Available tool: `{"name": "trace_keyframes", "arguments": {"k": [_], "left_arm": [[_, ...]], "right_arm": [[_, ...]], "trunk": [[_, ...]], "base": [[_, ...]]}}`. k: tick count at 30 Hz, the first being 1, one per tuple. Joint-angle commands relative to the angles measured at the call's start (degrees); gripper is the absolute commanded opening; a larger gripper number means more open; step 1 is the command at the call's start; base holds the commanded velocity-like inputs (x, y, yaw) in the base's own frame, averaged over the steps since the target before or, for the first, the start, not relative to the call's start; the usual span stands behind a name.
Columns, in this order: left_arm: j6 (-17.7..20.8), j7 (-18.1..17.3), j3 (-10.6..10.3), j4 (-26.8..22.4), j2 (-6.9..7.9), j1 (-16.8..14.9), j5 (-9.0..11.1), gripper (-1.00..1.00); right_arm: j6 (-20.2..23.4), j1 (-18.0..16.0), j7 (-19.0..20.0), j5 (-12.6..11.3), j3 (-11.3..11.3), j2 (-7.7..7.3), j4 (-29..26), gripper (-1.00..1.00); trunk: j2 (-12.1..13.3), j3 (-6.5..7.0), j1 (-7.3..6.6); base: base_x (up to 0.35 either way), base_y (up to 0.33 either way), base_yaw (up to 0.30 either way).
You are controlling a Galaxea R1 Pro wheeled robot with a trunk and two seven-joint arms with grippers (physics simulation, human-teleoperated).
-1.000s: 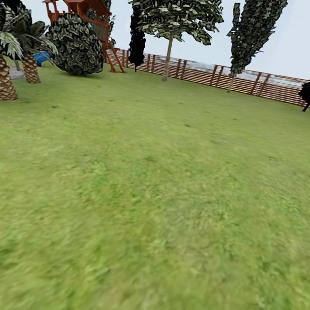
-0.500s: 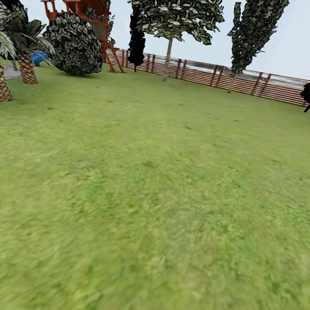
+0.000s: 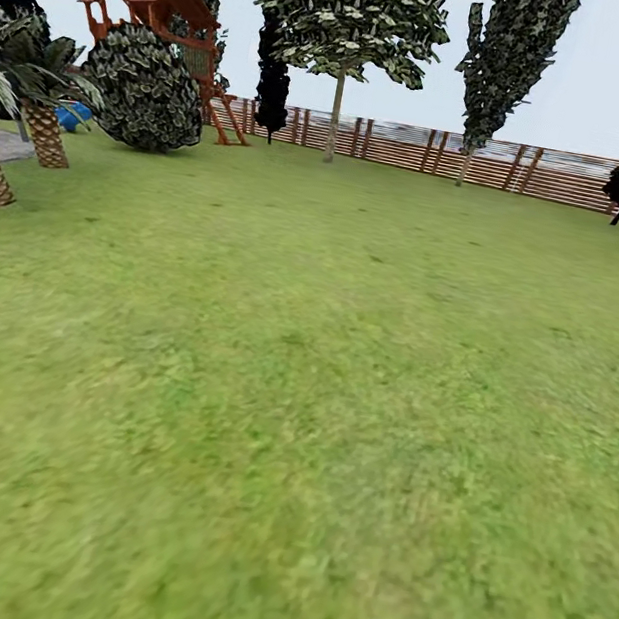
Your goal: In the garden, pick up the pesticide atomizer on the floor and spray pesticide onto both trees until each tree trunk is fully covered.
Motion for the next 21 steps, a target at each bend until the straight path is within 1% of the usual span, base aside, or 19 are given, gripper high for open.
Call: {"name": "trace_keyframes", "arguments": {"k": [1,21], "left_arm": [[0.0,0.0,0.0,0.0,0.00,0.0,0.0,-1.00],[0.0,0.0,0.0,0.0,-0.08,0.0,0.0,-1.00]], "right_arm": [[0.0,0.0,0.0,0.0,0.0,0.00,0.0,1.00],[0.0,0.0,0.0,0.0,0.0,0.00,0.0,1.00]], "trunk": [[0.0,0.00,0.00],[0.0,0.00,0.00]], "base": [[0.338,0.000,0.000],[0.338,0.000,0.000]]}}
